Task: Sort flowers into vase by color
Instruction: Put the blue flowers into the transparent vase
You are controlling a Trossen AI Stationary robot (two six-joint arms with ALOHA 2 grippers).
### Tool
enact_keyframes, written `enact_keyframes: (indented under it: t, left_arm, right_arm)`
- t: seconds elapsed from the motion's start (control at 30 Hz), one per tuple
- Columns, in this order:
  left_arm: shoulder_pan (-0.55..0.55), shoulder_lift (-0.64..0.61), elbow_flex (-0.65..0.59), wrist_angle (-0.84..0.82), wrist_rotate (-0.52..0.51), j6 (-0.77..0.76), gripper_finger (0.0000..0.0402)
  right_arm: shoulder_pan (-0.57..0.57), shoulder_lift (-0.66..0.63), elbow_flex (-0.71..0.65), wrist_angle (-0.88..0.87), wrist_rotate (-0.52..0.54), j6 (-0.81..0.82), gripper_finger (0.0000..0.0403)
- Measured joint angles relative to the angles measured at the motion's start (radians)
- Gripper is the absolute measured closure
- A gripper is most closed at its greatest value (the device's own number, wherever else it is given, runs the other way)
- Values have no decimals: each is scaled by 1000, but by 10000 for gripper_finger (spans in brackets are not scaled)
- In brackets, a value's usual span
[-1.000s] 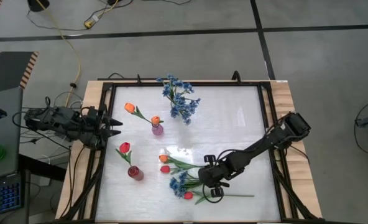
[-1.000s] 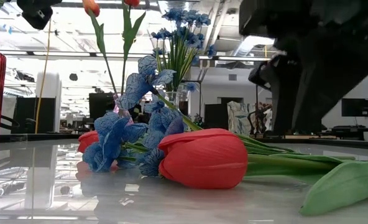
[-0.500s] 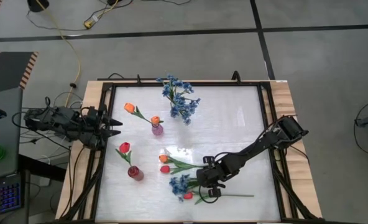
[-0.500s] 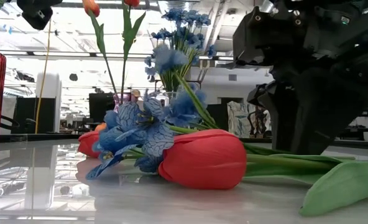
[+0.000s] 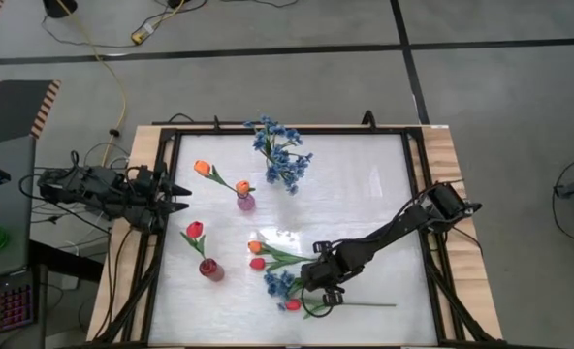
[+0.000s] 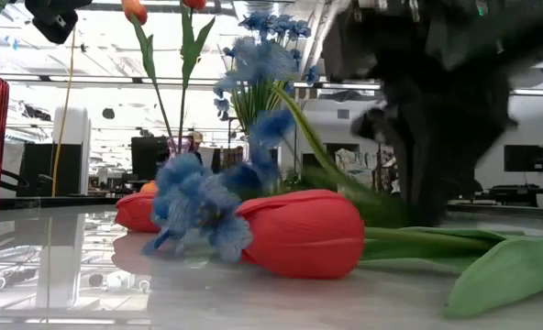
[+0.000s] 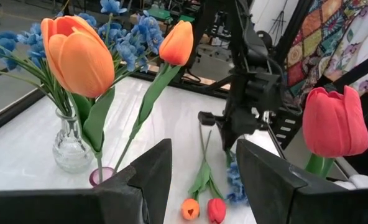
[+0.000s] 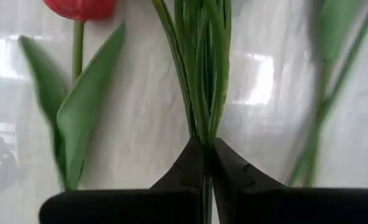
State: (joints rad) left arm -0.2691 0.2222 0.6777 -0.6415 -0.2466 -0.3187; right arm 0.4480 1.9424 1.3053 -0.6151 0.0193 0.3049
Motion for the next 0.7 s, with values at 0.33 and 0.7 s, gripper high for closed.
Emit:
enact_keyframes:
  t: [0.33,0.7]
  left_arm:
    - [0,0,0,0,0,0,235]
    - [0,0,0,-1,-2,1,235]
  right_arm:
    - [-32,-185,54,-72,61,-102,364]
    - [-55,-485,-149,43,249,-186,362]
